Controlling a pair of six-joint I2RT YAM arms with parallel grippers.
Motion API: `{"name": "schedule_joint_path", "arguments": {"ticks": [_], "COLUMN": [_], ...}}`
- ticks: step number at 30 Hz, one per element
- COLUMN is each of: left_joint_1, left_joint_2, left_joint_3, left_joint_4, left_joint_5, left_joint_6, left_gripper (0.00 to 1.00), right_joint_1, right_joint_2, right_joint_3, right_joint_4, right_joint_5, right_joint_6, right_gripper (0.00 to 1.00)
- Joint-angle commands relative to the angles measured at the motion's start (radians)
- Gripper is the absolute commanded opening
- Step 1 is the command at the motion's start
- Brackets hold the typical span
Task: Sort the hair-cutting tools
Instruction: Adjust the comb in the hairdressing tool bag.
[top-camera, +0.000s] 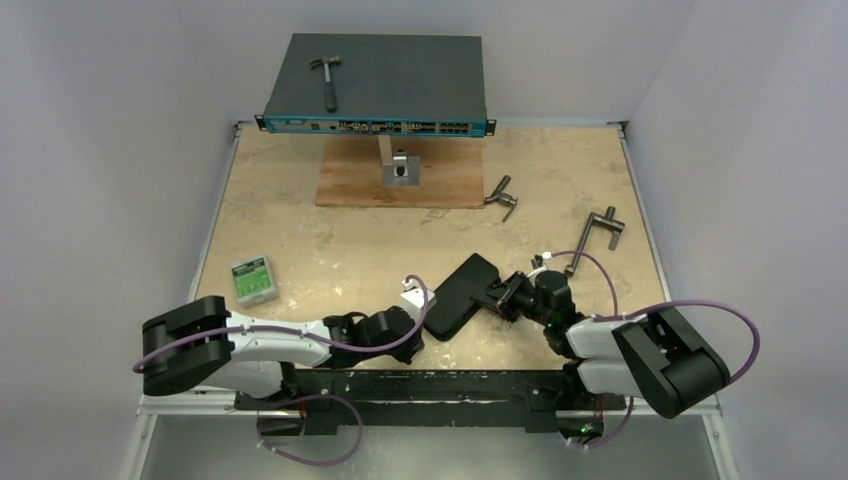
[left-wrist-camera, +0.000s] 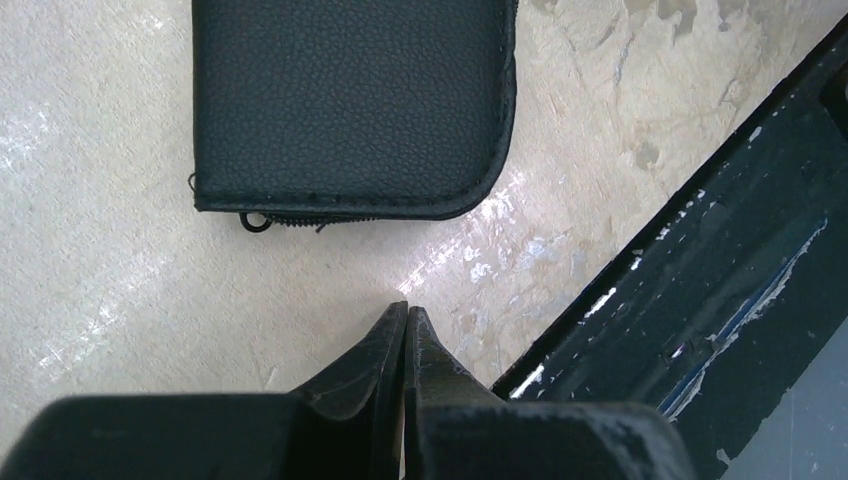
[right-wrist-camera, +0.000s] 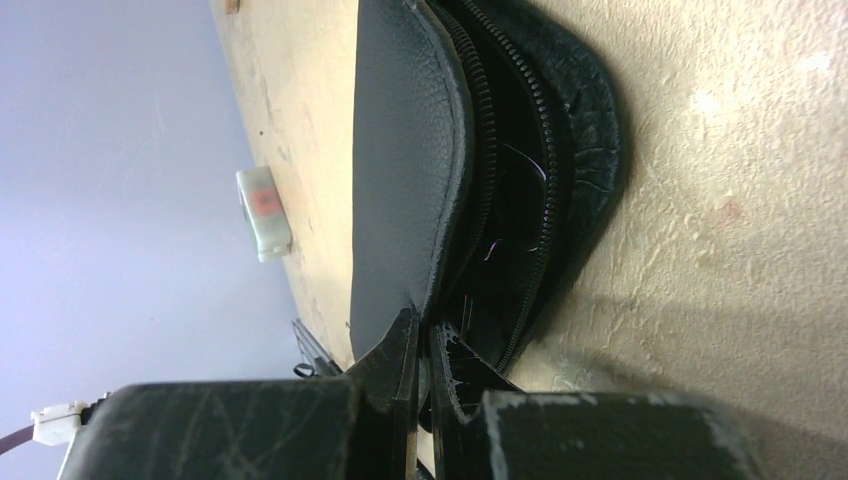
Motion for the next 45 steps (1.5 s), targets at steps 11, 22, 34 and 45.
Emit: {"name": "schedule_joint_path", "arguments": {"ticks": [11, 22, 34, 45], "left_joint_1": [0.065, 0.099, 0.115, 0.143], "left_joint_2": [-0.218, -0.109, -0.206, -0.302], "left_joint_3": [-0.002, 0.029, 0.014, 0.016], "left_joint_4": [-0.26, -0.093, -0.114, -0.079], "left_joint_5": [-0.314, -0.119, -0.246, -0.211], "left_joint_6": [-0.128, -0.032, -0.072, 0.059], "left_gripper": [0.54, 0.52, 0.61, 0.71], "right_joint_1": [0.004, 0.004, 0.004, 0.005], "right_joint_2": [-0.063, -0.13, -0.152, -0.044], "right_joint_3": [0.001, 0.063, 0.164, 0.285], "right_joint_4": [-0.079, -0.174, -0.226, -0.242], "right_joint_5": [0.042, 0.014, -0.044, -0.109], "right_joint_6": [0.009, -0.002, -0.098, -0.178], "right_gripper": [0.0, 0.0, 0.33, 0.47]}}
